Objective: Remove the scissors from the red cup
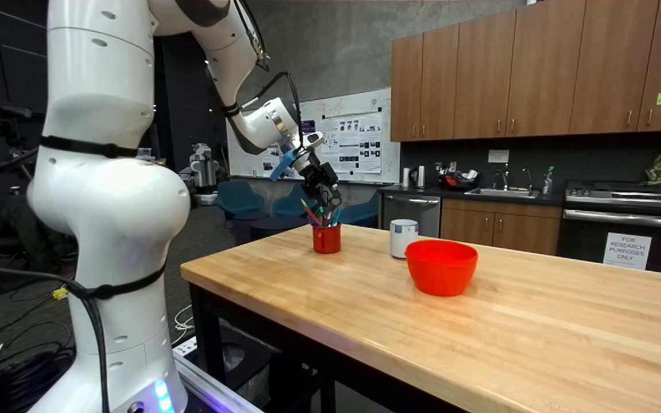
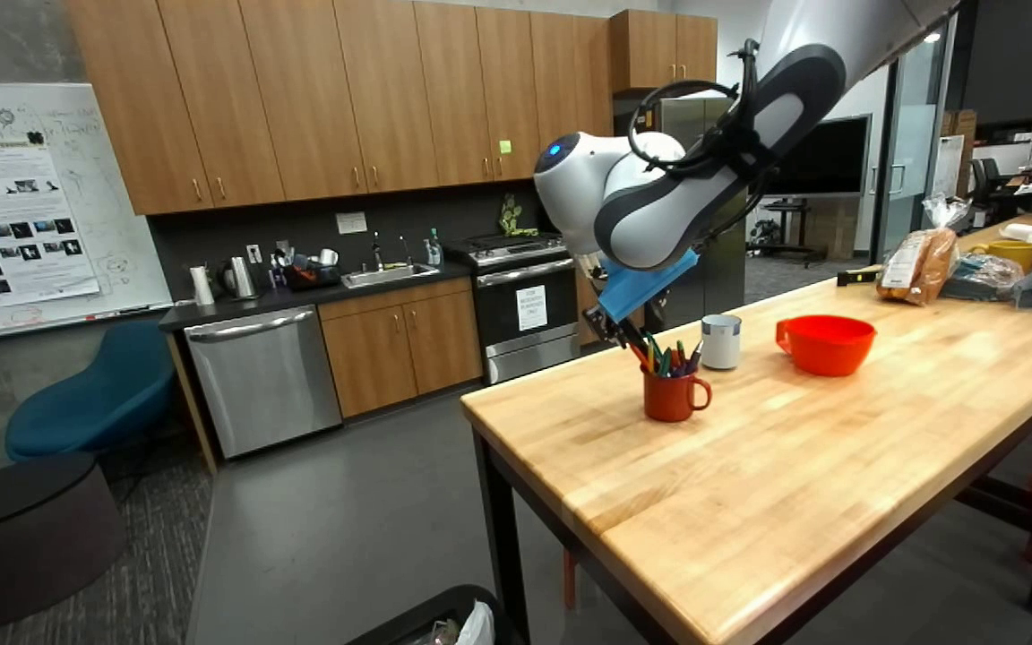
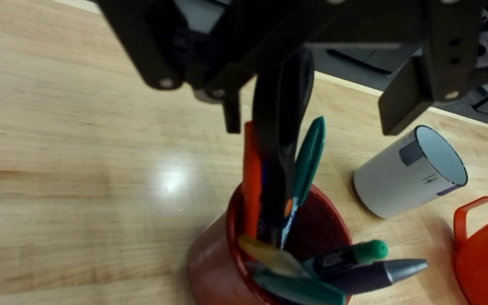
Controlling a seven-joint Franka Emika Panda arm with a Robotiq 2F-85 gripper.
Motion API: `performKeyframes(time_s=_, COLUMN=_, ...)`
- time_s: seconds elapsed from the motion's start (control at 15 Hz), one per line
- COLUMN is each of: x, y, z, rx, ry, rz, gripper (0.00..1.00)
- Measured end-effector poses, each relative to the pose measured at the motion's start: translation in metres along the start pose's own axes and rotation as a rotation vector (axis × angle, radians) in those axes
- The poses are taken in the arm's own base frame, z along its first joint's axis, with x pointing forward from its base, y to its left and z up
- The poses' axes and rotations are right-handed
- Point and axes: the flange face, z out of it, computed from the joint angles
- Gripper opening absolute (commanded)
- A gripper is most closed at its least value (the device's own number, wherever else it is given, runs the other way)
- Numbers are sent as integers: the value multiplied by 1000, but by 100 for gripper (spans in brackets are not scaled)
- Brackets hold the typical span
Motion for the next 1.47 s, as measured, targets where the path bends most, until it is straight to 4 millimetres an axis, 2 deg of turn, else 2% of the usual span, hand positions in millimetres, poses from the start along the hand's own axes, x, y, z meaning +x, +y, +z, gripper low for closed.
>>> performKeyframes(time_s=0.27, x=6, y=0, z=-2, rx=-1, ry=2, rz=8, gripper=19)
performKeyframes(time_s=0.47, x=7, y=1, z=-2, rx=-6, ry=0, rz=10, gripper=2)
performKeyframes(time_s=0.53, x=7, y=1, z=-2, rx=-6, ry=0, rz=11, gripper=6)
performKeyframes(time_s=1.07, x=3, y=0, z=-1, rx=-15, ry=-10, rz=5, gripper=6)
performKeyframes(time_s=1.47, x=-4, y=7, z=-14, rx=-7, ry=-6, rz=-1, gripper=6)
